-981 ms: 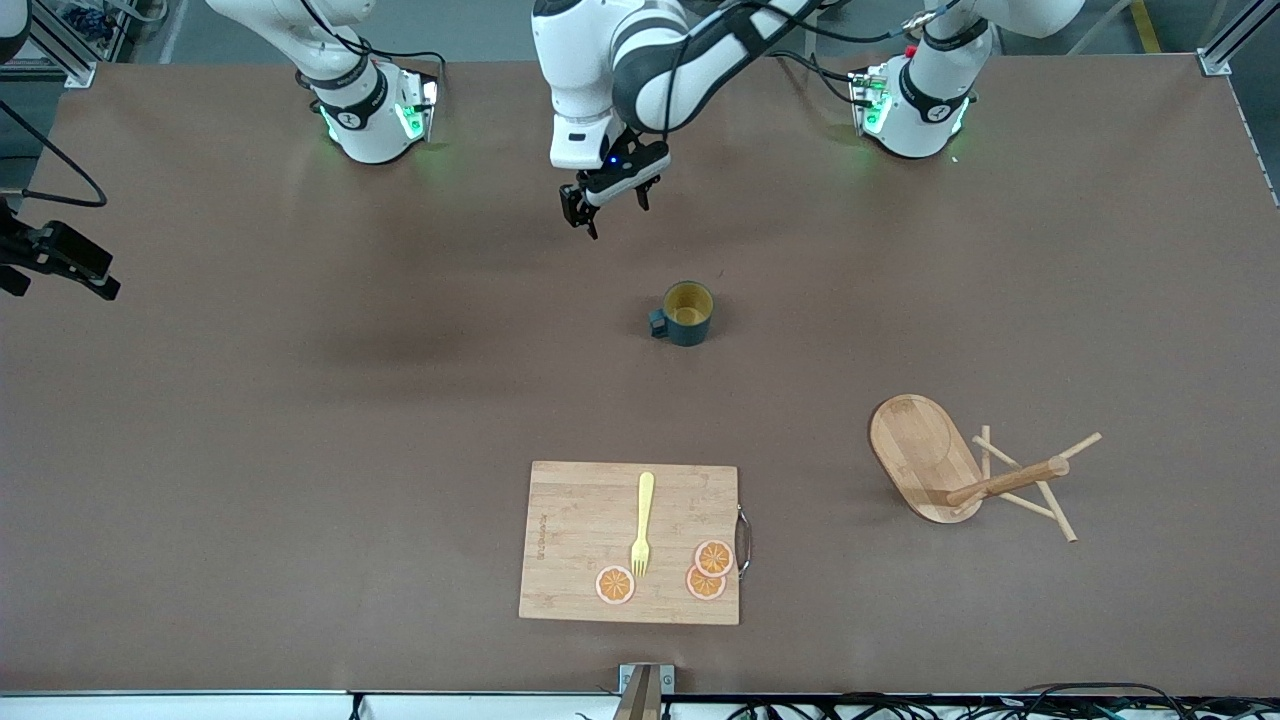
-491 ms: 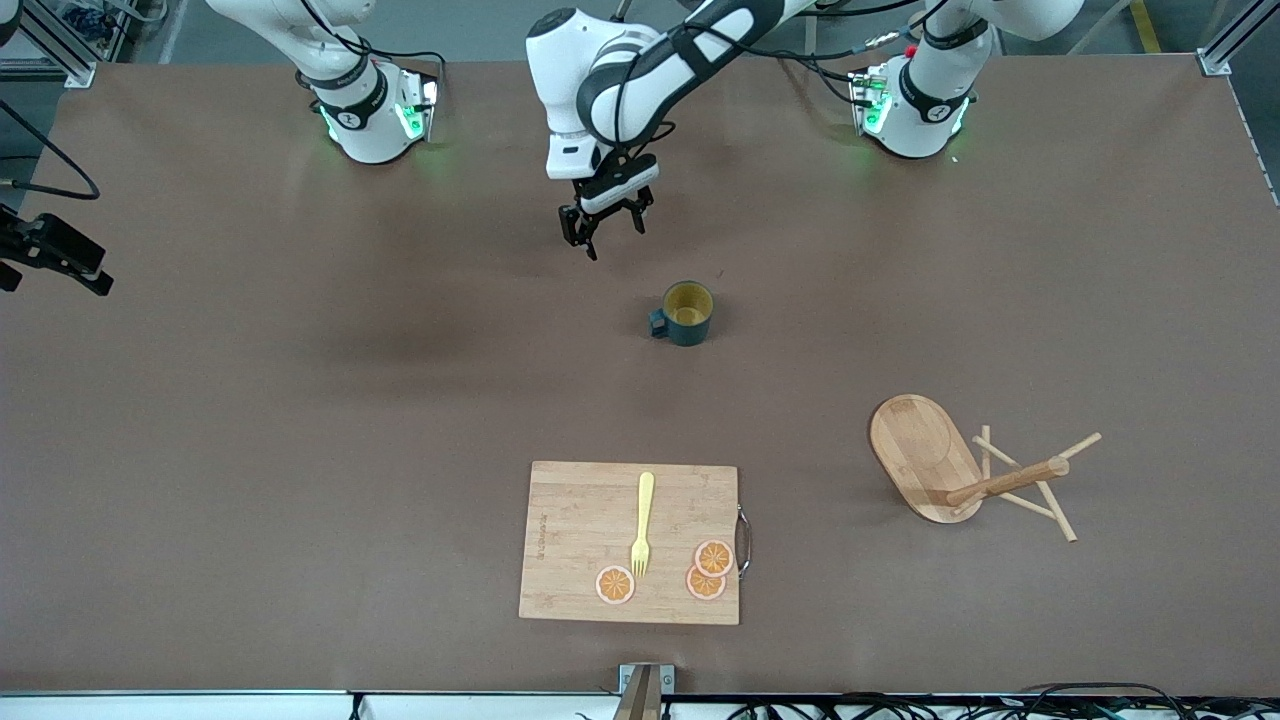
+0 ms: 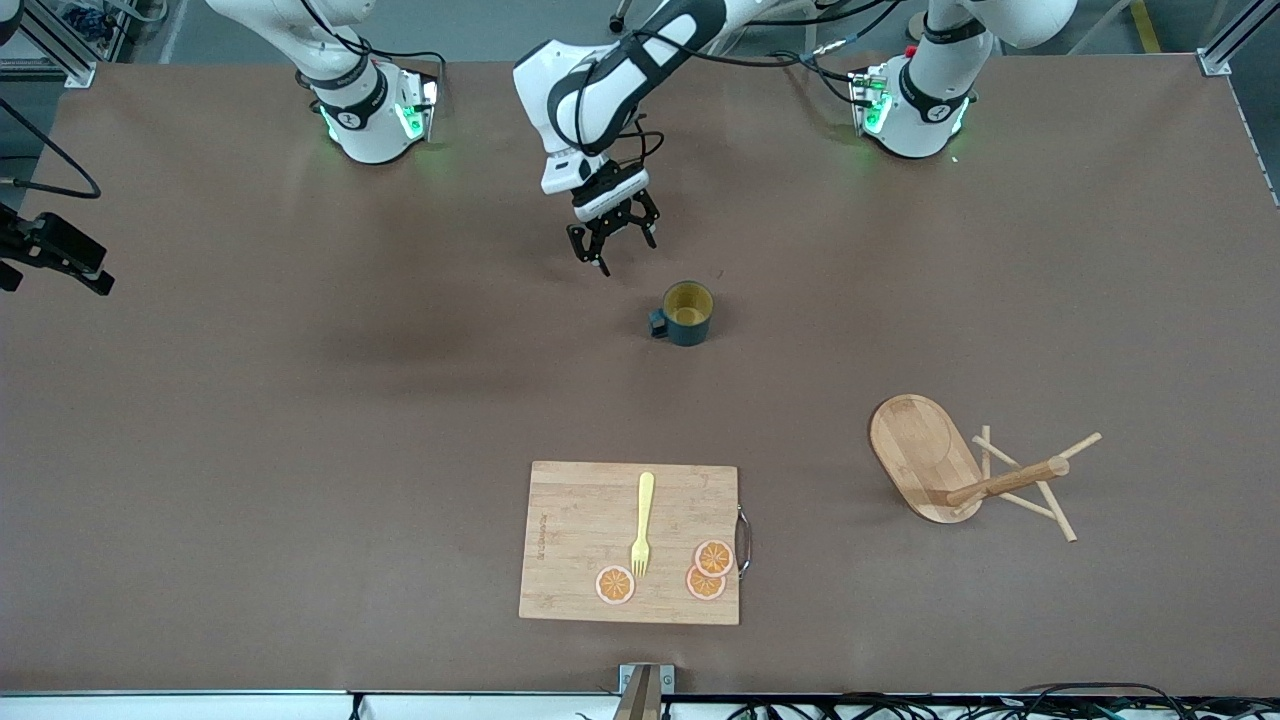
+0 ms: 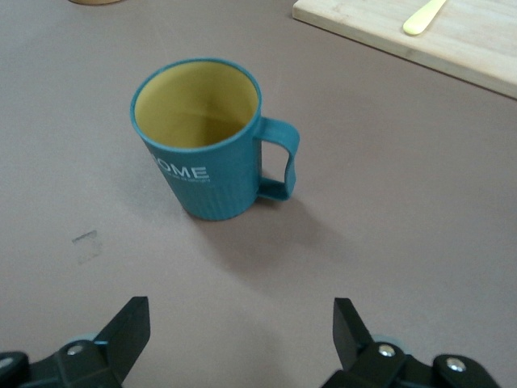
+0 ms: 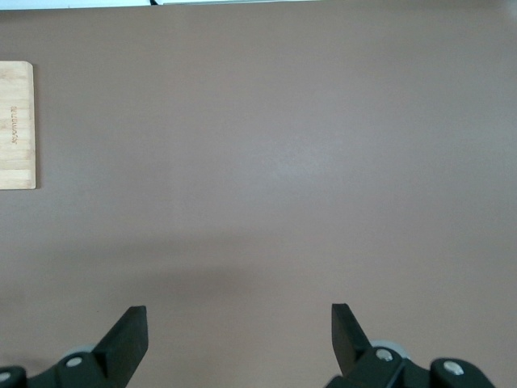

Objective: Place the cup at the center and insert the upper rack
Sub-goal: 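Lower the left gripper around the mug body and close it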

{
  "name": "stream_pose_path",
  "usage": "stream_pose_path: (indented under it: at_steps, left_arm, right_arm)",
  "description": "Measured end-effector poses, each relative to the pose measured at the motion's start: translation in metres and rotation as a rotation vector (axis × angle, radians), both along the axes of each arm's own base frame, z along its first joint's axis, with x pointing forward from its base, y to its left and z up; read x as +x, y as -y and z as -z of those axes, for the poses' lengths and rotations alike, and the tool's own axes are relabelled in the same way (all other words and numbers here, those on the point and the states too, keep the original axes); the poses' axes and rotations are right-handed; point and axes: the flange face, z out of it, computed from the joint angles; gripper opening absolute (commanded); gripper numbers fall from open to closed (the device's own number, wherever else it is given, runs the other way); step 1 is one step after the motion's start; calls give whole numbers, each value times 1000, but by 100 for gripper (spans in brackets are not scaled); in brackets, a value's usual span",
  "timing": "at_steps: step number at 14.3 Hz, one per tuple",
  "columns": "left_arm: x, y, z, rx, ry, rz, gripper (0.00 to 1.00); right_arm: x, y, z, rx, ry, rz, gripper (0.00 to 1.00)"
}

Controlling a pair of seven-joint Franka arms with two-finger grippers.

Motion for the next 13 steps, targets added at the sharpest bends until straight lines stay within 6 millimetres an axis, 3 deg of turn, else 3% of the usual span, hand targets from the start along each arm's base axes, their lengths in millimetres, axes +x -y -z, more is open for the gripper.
stream_pose_path:
  at_steps: [8, 13]
  left_arm:
    - [11, 8, 43, 82, 127, 48, 100]
    - [19, 12, 51, 105, 206, 117, 100]
  right_arm:
    - [0, 1, 0, 0, -2, 2, 100]
    - [-1, -1, -12, -1, 15, -1, 100]
